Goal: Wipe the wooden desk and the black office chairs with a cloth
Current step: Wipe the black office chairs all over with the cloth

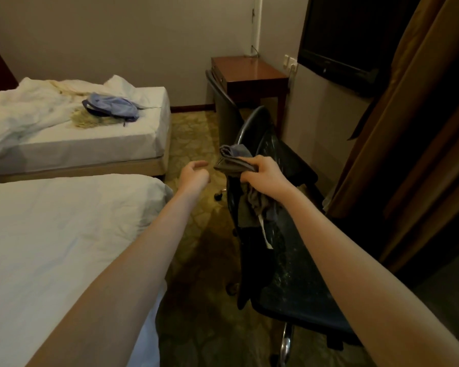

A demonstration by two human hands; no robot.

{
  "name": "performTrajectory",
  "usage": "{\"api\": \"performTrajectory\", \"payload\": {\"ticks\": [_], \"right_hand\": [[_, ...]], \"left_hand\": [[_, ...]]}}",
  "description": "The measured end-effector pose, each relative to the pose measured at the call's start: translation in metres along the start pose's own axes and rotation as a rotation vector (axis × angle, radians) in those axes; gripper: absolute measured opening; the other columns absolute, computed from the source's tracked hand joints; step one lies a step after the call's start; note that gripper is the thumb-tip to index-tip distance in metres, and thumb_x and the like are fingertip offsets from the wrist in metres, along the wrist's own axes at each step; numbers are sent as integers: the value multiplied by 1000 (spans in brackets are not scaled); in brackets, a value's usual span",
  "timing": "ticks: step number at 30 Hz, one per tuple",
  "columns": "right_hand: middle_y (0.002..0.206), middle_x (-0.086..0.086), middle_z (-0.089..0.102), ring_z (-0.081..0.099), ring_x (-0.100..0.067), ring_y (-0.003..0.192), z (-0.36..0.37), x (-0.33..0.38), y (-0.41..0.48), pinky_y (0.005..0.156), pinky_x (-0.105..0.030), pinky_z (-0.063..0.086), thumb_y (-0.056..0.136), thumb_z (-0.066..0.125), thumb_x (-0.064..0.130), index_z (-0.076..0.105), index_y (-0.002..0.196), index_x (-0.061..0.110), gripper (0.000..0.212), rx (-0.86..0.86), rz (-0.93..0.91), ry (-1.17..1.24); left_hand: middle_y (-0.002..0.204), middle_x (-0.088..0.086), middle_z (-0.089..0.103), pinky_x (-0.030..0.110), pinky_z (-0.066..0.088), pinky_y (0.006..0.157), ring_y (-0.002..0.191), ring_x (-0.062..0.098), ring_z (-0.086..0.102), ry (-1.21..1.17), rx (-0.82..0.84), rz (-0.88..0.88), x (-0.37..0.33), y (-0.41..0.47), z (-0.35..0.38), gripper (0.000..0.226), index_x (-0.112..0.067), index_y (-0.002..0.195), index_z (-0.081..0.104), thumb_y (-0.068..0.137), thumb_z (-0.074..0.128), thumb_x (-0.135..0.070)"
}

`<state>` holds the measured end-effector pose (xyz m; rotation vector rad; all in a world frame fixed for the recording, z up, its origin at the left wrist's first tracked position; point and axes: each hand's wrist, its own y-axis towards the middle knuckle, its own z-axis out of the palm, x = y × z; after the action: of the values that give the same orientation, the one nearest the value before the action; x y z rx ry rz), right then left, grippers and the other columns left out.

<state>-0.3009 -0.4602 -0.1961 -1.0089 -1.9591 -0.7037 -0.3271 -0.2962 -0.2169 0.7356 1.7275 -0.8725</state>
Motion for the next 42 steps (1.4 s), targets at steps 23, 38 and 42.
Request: {"api": "performTrajectory", "payload": {"ticks": [23, 38, 42], "right_hand": [[115, -1, 56, 55, -13, 102, 5, -30, -30, 89, -26, 46, 84, 57, 4, 57, 129, 16, 46, -502, 239, 324], [133, -15, 47, 53, -33, 113, 40, -110, -45, 97, -38, 42, 93, 48, 9, 52, 134, 12, 41, -317, 653, 29], [130, -16, 54, 53, -32, 116, 18, -111, -50, 97, -37, 42, 94, 45, 6, 51, 134, 10, 41, -328, 620, 168]], "left_hand": [[136, 8, 33, 36, 32, 107, 129, 26, 30, 422, 62, 396, -10, -34, 60, 51, -15, 128, 41, 81, 51, 0], [144, 9, 22, 38, 26, 111, 133, 31, 21, 745, 101, 413, -12, -35, 61, 57, -20, 135, 35, 83, 51, -3], [141, 11, 23, 41, 21, 111, 131, 33, 21, 837, 80, 432, -18, -33, 68, 45, -21, 125, 42, 83, 52, -11]]}}
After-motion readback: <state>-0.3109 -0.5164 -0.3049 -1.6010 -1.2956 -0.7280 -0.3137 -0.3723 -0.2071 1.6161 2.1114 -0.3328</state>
